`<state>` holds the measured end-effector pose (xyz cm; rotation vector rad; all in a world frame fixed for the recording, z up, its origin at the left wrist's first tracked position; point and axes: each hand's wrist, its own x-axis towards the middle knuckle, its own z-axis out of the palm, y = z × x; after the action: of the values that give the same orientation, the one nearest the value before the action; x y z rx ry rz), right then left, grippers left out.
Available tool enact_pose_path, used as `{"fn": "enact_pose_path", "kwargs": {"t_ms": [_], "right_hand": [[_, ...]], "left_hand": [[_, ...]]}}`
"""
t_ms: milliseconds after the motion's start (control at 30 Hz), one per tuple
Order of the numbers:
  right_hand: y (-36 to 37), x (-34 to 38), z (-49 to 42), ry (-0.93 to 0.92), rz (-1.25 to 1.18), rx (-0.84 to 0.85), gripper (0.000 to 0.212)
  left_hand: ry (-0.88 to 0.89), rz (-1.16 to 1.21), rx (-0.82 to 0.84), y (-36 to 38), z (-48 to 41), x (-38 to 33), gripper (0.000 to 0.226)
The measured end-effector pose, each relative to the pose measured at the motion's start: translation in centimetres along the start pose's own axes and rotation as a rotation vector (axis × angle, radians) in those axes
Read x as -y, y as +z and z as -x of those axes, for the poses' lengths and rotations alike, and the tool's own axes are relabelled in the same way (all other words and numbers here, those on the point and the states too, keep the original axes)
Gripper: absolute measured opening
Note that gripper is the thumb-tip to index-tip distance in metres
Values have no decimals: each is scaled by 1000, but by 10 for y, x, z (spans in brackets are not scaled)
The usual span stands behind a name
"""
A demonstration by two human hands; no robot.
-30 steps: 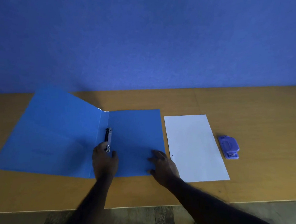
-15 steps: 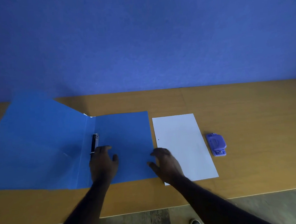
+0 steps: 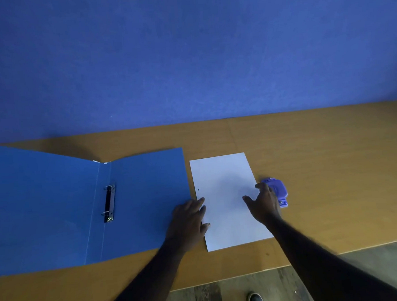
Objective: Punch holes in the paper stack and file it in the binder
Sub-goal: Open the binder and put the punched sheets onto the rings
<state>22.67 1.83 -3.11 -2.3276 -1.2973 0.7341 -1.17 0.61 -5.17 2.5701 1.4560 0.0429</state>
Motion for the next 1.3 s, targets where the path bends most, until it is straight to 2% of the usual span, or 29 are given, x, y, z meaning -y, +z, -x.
{"fn": "enact_pose_path", "kwargs": {"t_ms": [100,233,367,500,533,633,767,833,1033,1167,1300], "right_hand": [[-2,6,-5,52,53,72,62],[-2,10,-11,91,47,64,64],[-5,12,-17,137,-19,34,65],[-9,11,-28,211,-149,56,82],[-10,11,-31,240,-189,86,83],[-11,12,-36,320,-323,246,59],[-14,12,-34,367,-405,435,67],[-13,13,-33,338,-392,468,71],[-6,15,-27,250,-455,441,59],[-5,9,-17,216,-488,379,82],[-1,6,-13,189,-475,348,85]], "left_hand": [[-11,-15,55,1,1,-1,53],[-20,-26,77,1,4,-3,58],[-34,-1,133,0,3,0,59],[-51,16,171,0,4,1,65],[-52,15,170,1,5,1,66],[-44,10,150,2,4,3,66],[-48,19,174,-1,4,3,69],[-56,31,180,-3,5,2,83],[-52,61,208,-7,7,1,115],[-40,-4,236,-5,13,-12,149],[-77,-21,219,6,15,-22,149]]}}
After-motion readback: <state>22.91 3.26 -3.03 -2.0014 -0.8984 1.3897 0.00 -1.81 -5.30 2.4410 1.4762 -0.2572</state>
